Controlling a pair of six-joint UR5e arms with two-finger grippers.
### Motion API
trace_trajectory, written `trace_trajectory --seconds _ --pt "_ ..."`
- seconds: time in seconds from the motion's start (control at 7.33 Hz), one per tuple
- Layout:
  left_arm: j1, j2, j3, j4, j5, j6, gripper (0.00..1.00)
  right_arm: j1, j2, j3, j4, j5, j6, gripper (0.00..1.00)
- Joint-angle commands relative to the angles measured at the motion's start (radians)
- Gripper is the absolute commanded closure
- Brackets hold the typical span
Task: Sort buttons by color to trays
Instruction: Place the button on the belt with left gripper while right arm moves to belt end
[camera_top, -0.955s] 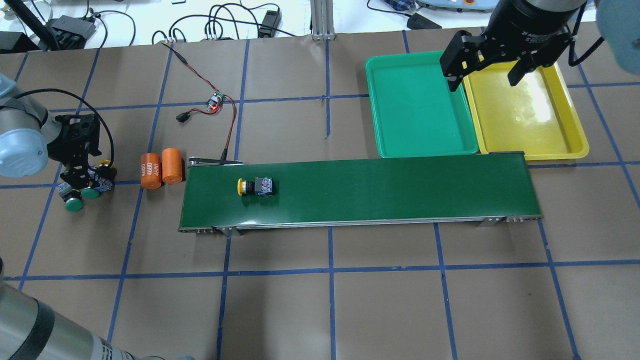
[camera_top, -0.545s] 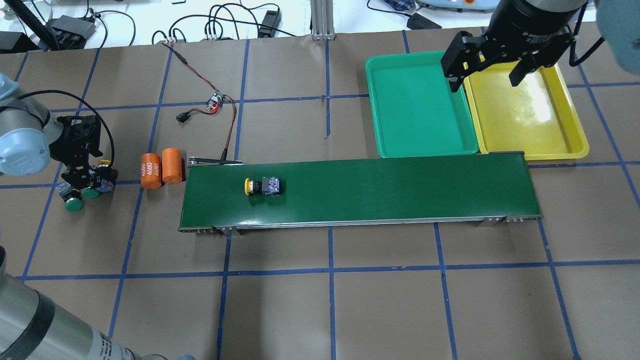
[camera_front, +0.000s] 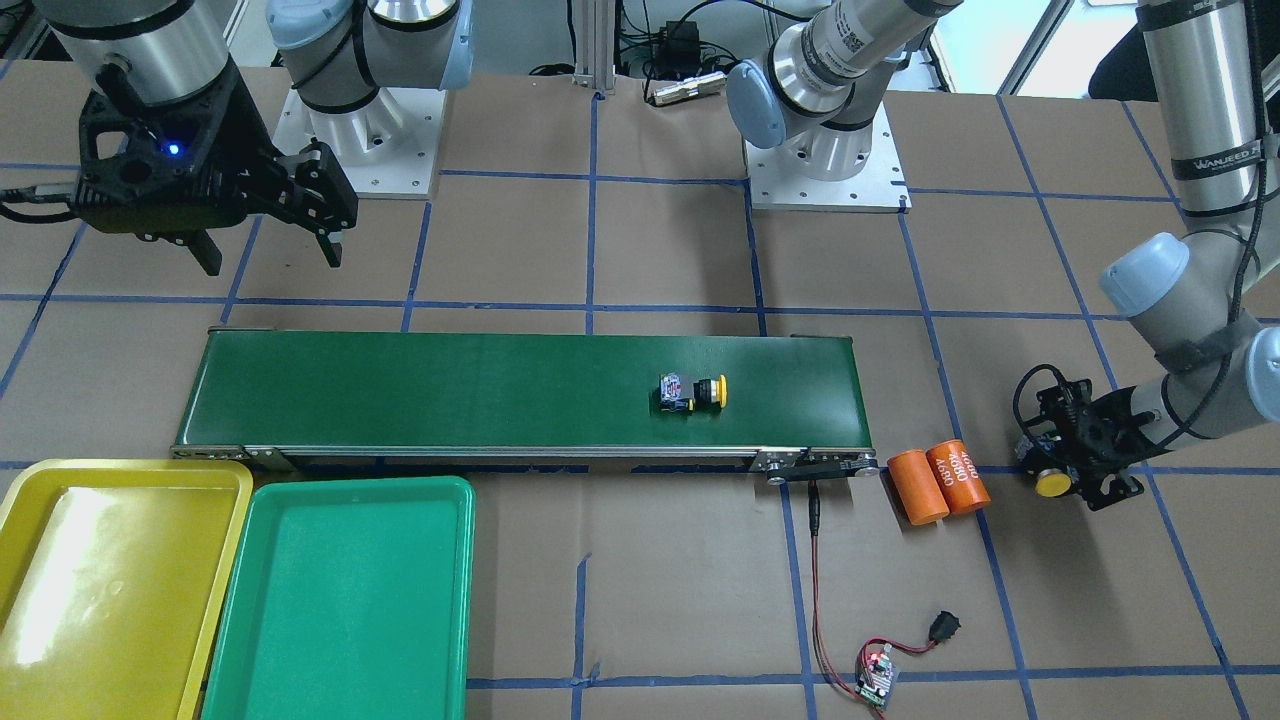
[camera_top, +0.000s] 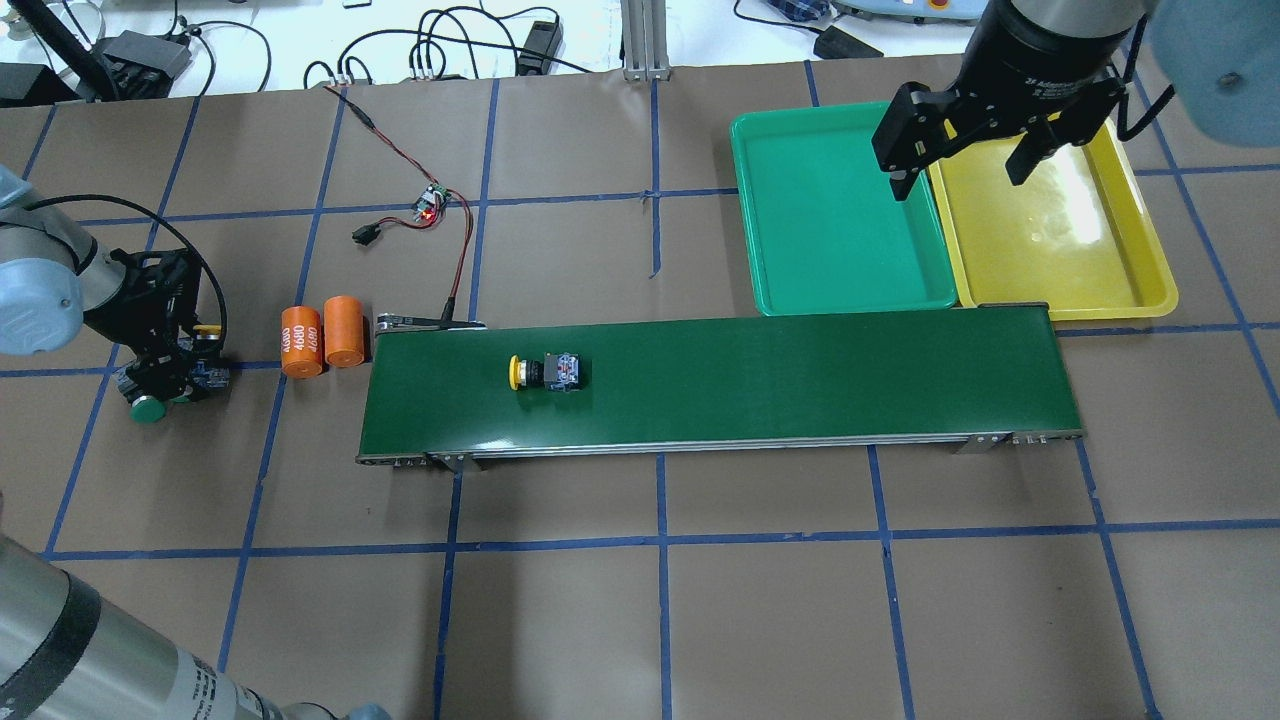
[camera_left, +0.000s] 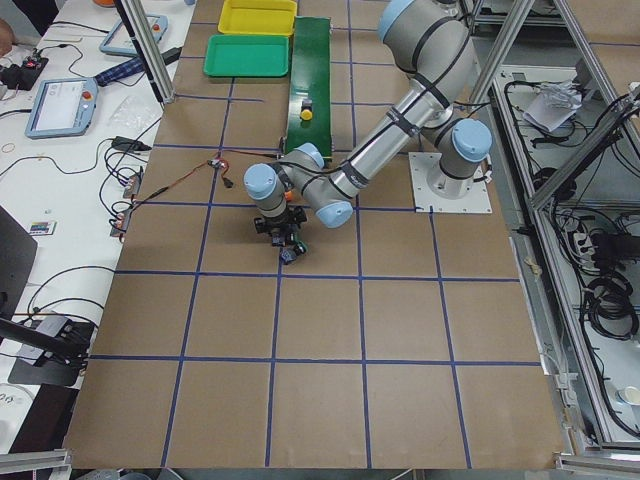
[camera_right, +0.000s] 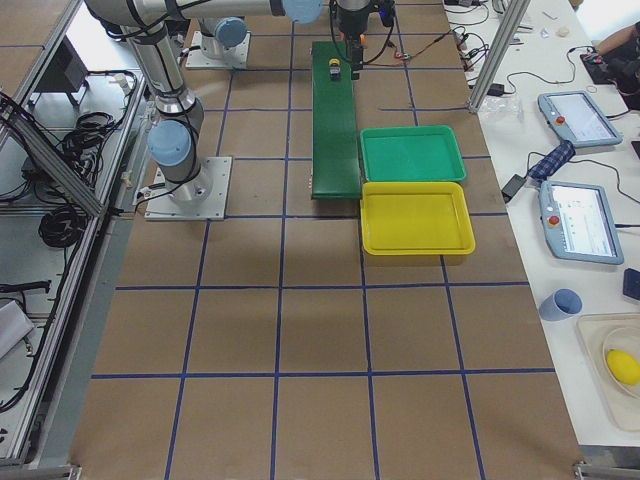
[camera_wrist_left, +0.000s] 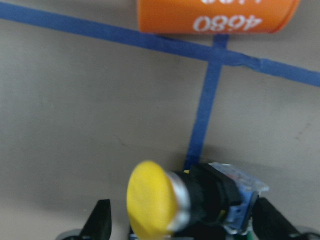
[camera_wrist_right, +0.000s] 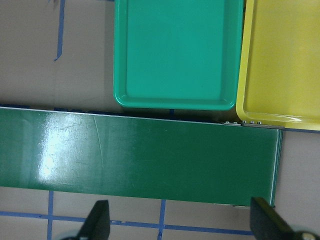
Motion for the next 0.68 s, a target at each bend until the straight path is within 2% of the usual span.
trace_trajectory --seconds 0.0,0.14,0.41,0.55 --pt "-0.008 0.003 0.000 -0.032 -0.011 -0.047 0.00 -0.002 0.032 0.024 0.036 -0.006 -0.256 0.00" --pt "-0.011 0.006 0.000 -0.039 -0.020 -0.056 0.00 -0.010 0.023 0.102 -0.010 -0.013 -0.358 0.00" --pt "-0.014 0.002 0.003 -0.037 -0.050 -0.126 0.00 -0.045 -0.022 0.248 -0.195 -0.045 -0.609 0.00" --pt "-0.013 -0.004 0.001 -0.037 -0.055 -0.145 0.00 -0.103 -0.042 0.315 -0.258 -0.042 -0.765 0.00"
